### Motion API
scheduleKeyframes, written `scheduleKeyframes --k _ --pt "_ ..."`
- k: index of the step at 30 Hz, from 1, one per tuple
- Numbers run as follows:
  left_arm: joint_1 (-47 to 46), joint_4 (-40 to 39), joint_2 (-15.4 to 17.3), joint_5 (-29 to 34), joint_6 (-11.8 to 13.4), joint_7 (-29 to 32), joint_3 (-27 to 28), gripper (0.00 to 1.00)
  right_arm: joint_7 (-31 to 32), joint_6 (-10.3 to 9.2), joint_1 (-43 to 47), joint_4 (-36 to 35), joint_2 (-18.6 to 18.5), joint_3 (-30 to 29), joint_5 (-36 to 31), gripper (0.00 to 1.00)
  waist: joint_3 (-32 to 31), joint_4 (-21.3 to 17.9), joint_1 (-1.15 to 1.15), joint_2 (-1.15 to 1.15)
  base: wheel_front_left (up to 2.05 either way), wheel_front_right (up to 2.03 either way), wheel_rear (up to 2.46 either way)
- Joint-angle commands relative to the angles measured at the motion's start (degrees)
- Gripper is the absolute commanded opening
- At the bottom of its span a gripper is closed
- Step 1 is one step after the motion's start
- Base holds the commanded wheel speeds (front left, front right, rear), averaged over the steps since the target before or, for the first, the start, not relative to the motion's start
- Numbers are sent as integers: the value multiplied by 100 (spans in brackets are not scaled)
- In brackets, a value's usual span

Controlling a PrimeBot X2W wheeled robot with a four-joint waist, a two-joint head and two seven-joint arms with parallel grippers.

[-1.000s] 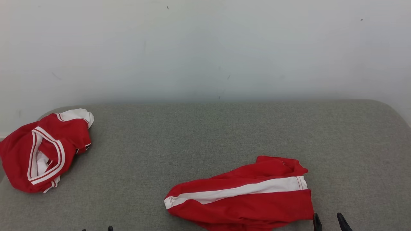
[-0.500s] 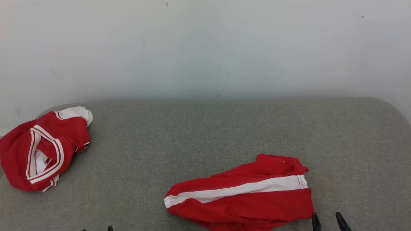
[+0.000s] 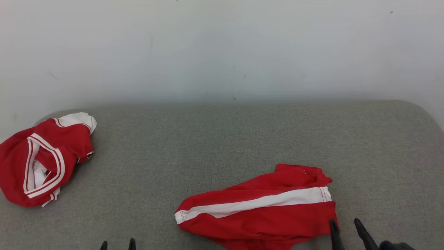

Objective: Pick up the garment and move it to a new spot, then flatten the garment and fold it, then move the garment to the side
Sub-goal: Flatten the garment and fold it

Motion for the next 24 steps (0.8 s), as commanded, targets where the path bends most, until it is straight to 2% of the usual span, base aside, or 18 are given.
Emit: scheduleKeyframes --k 1,5,15,19,24 --pt "-114 66 -11 -45 -18 -19 -50 100 125 -13 -93 -31 -1 36 44 100 48 -24 0 -1 0 0 0" --pt "-520 656 -7 -223 -52 138 -426 100 1030 -13 -432 -109 -43 94 191 100 153 -63 0 -1 0 0 0" --pt "-1650 1248 -6 -874 -59 1839 -1001 100 3111 -13 -1282 -439 -28 -159 38 100 423 -98 0 -1 0 0 0" --pt "-1893 1335 -6 -1092 -22 2216 -1128 100 3576 -13 -1502 -499 -19 -203 -76 100 519 -128 0 -1 0 0 0" --pt "-2095 1412 -6 -1245 73 2410 -1190 100 3938 -13 -1691 -485 -13 -238 -195 100 604 -153 0 -1 0 0 0"
